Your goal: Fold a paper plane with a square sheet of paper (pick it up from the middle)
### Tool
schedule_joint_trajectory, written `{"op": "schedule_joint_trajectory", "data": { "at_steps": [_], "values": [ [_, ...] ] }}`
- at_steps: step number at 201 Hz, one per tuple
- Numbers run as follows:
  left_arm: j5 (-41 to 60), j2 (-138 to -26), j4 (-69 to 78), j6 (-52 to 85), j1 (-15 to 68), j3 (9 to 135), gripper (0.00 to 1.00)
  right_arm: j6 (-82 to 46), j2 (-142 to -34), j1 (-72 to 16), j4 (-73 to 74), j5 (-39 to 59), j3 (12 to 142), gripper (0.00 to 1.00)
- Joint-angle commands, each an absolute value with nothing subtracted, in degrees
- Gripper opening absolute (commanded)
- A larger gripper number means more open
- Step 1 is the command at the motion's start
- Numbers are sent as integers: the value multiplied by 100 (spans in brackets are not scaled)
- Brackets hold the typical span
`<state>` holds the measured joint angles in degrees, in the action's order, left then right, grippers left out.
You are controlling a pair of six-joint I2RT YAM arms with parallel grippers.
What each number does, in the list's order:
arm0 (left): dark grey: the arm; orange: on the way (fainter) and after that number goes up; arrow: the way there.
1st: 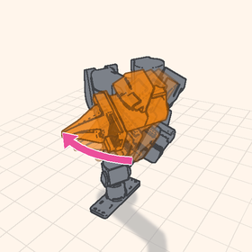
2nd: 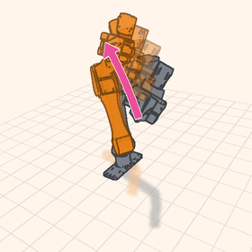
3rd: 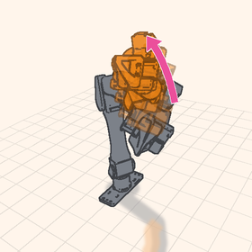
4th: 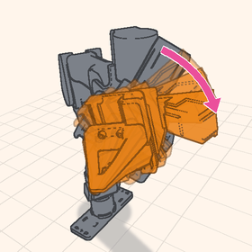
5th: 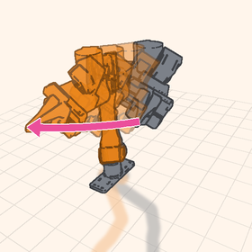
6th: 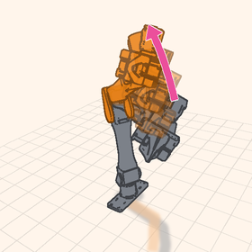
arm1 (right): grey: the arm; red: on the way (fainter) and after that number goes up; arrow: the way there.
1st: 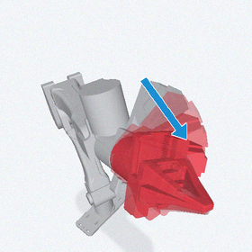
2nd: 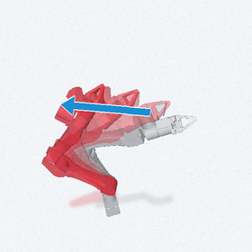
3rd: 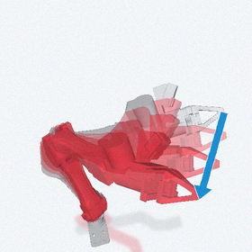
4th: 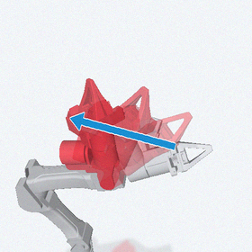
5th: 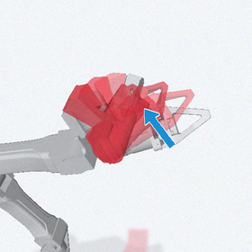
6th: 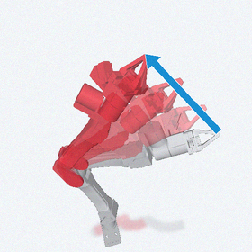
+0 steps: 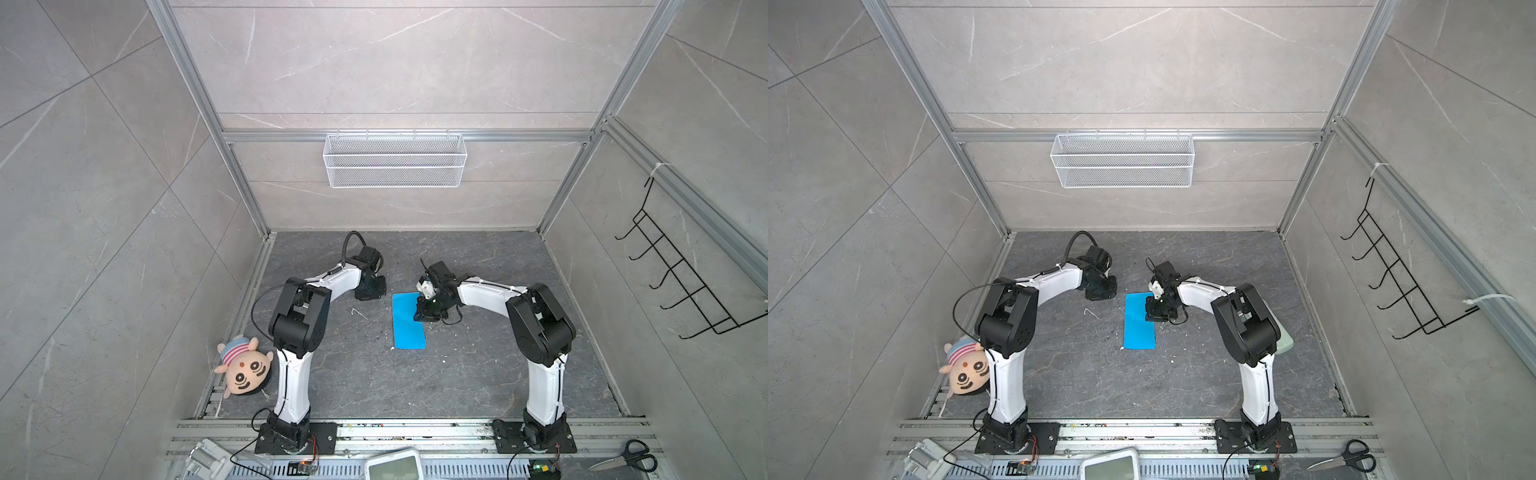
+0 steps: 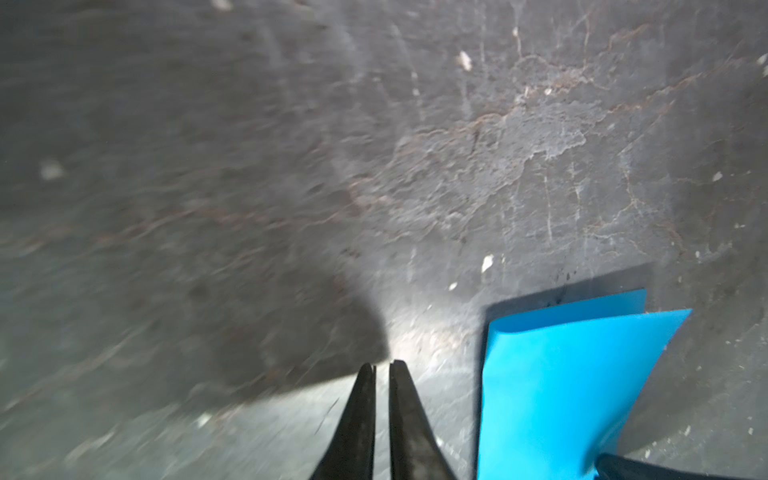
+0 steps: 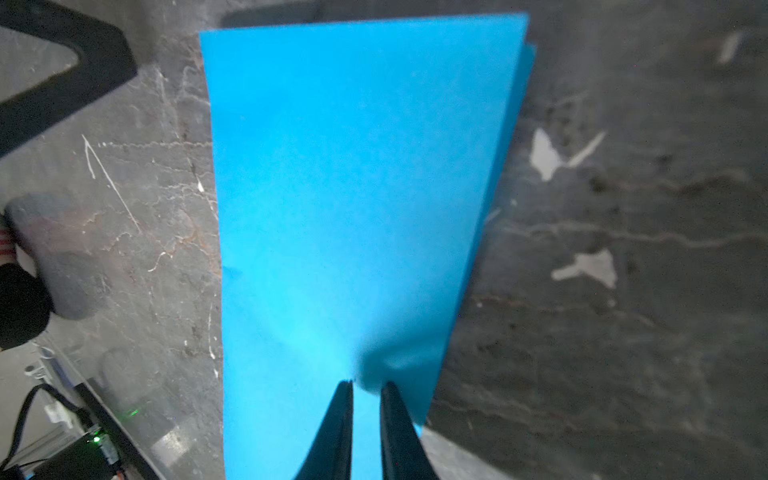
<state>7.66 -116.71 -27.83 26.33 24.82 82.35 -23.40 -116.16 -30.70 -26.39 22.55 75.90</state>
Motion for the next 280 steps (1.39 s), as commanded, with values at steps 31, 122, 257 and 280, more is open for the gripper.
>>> {"op": "schedule_joint_trajectory", "data": {
  "at_steps": [31, 122, 257, 280],
  "values": [
    [1601, -10546, -1798, 3835, 2514, 6973, 27, -1530, -12180, -3225, -3026, 1986, 8079, 19],
    [2288, -10207, -604, 4552, 2595, 5829, 29, -197, -12468, -3226, -2907, 3069, 8687, 19],
    [1953, -10266, -839, 5091, 2904, 5403, 20, -1901, -11382, -3258, -2338, 2816, 8150, 24],
    [1829, -10244, -957, 5352, 2944, 5333, 19, -2559, -10955, -3394, -2262, 2477, 7460, 22]
  ]
}}
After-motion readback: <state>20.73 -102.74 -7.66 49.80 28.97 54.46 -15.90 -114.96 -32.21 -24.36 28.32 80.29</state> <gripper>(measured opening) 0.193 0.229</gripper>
